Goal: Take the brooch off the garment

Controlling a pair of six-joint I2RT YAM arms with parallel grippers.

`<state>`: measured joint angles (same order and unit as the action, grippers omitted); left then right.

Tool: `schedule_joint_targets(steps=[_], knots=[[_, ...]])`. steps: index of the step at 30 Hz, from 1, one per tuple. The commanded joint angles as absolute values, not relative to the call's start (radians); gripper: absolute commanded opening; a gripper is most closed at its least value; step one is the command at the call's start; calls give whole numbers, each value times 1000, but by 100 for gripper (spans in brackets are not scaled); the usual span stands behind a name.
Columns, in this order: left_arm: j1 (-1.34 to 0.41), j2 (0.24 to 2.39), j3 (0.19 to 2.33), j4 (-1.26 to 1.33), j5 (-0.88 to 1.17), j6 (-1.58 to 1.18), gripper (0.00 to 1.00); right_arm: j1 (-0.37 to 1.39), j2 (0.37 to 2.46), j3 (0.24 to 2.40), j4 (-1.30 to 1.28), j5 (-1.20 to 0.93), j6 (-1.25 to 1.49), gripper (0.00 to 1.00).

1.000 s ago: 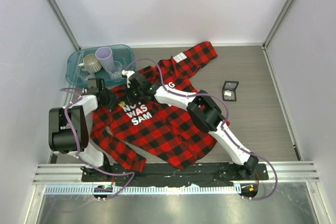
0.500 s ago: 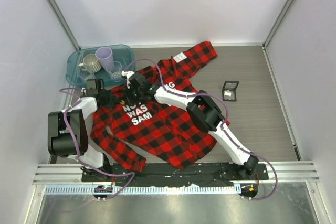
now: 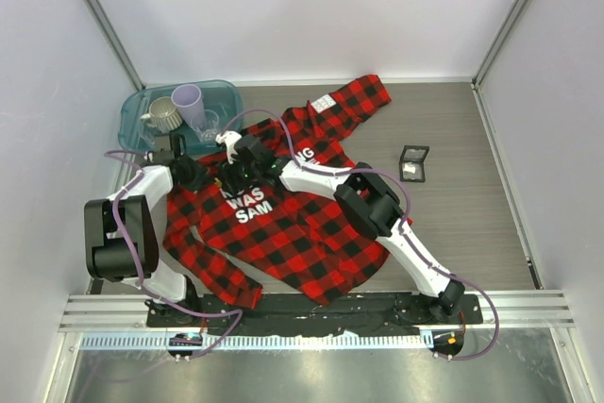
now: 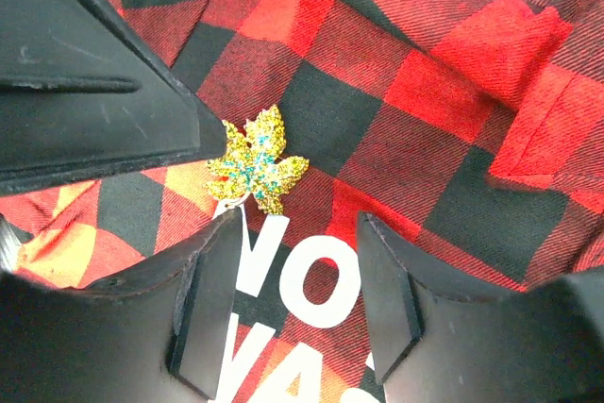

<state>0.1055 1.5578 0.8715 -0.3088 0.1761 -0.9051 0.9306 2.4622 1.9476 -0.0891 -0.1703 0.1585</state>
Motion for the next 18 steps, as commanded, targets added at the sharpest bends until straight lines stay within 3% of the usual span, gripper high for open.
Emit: schedule_joint_targets(steps=[1, 10, 18], knots=[[110, 1562, 913, -350, 175, -888, 0, 953, 2375, 1879, 1, -172, 78, 57], [110, 1566, 911, -380, 196, -926, 0, 989, 2364, 1835, 97, -146, 29, 57], [110, 1560, 919, -417, 198, -942, 0, 991, 2367, 1850, 115, -72, 41, 43]])
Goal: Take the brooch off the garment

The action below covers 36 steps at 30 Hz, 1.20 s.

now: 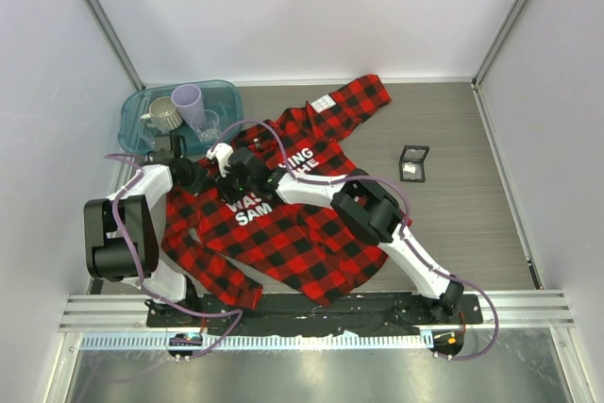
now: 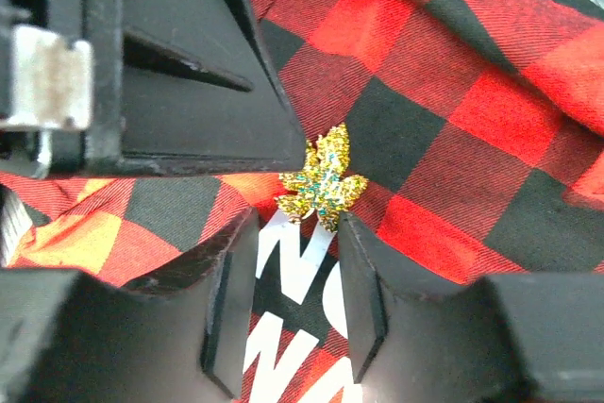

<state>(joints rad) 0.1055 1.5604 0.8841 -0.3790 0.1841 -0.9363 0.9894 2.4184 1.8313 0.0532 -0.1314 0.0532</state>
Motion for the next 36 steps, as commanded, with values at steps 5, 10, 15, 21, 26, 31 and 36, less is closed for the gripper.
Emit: schedule_joint_targets(steps=[5, 10, 15, 21, 26, 31, 36], knots=[[110, 1546, 925, -429, 199, -933, 0, 989, 2379, 1858, 121, -64, 38, 30], [109, 1532, 940, -456, 192, -891, 0, 991, 2378, 1864, 124, -71, 40, 14], [110, 1487, 946, -480, 157, -835, 27, 991, 2378, 1890, 81, -75, 44, 5], [110, 1381, 904, -469, 101, -775, 53, 983, 2372, 1907, 51, -84, 101, 1], [109, 1353, 871, -449, 110, -753, 60, 968, 2390, 1945, 44, -116, 175, 1], [109, 1420, 902, -460, 155, -721, 51, 951, 2436, 2017, 43, -147, 251, 6], [109, 1454, 926, -492, 150, -692, 37, 950, 2464, 2062, 18, -144, 262, 7]])
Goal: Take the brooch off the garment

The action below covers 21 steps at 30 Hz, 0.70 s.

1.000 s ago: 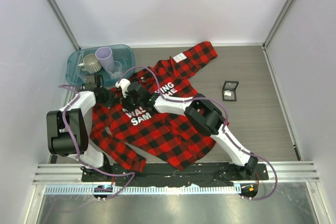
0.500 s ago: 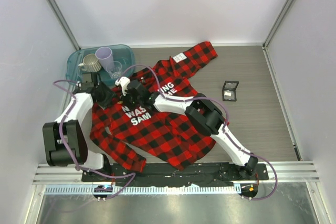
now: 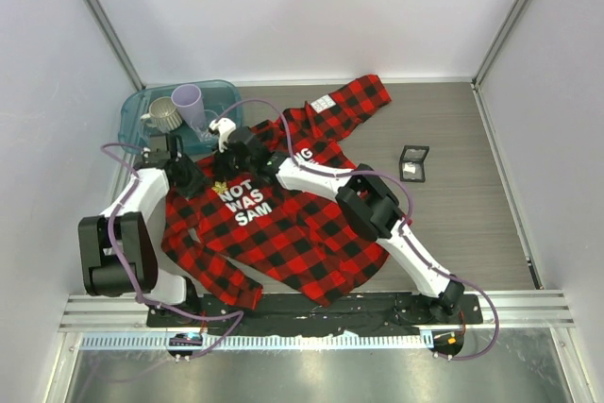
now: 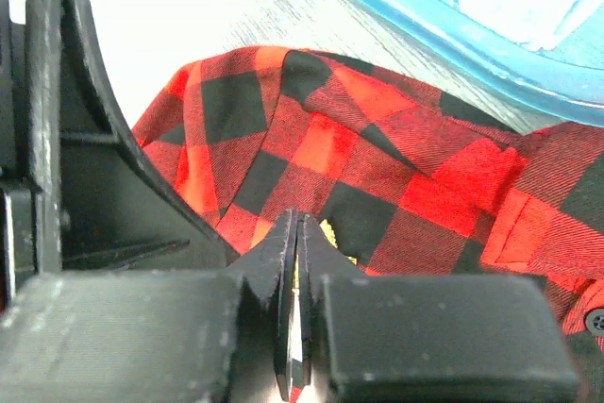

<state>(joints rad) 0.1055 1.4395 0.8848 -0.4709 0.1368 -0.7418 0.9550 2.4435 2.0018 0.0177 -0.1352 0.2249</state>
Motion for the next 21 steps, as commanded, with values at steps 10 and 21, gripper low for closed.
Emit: schedule_joint_targets(steps=[10, 21], knots=[[-133, 1496, 1046, -640, -245, -520, 45, 824, 2284, 1836, -120, -162, 545, 13], [-161, 1658, 1155, -635, -186, -462, 31, 842, 2264, 1767, -81, -252, 548, 5]])
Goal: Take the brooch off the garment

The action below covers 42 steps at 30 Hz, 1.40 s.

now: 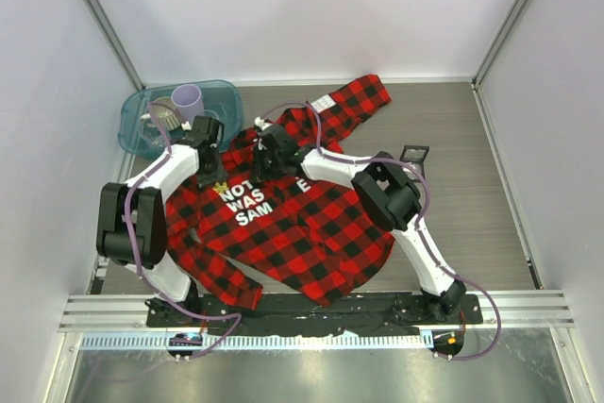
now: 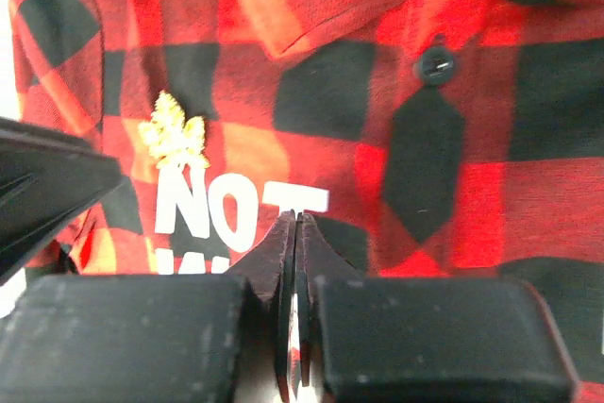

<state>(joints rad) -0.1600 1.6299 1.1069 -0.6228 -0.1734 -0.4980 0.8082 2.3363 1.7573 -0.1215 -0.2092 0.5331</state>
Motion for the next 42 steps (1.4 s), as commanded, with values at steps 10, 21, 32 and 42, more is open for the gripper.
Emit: schedule_joint_targets(steps=[10, 21, 32, 42], knots=[[-230, 1763, 1256, -713, -290, -370, 50, 847, 2256, 1733, -123, -212, 488, 5], [-261, 1831, 1239, -661, -259, -327, 50, 845, 2289, 1704, -121, -236, 489, 5], [-259, 1882, 1230, -654, -261, -316, 52, 841, 2280, 1647, -92, -247, 456, 5], [-261, 1829, 1229, -658, -298, -299, 18, 838, 2276, 1655, -64, -278, 483, 5]])
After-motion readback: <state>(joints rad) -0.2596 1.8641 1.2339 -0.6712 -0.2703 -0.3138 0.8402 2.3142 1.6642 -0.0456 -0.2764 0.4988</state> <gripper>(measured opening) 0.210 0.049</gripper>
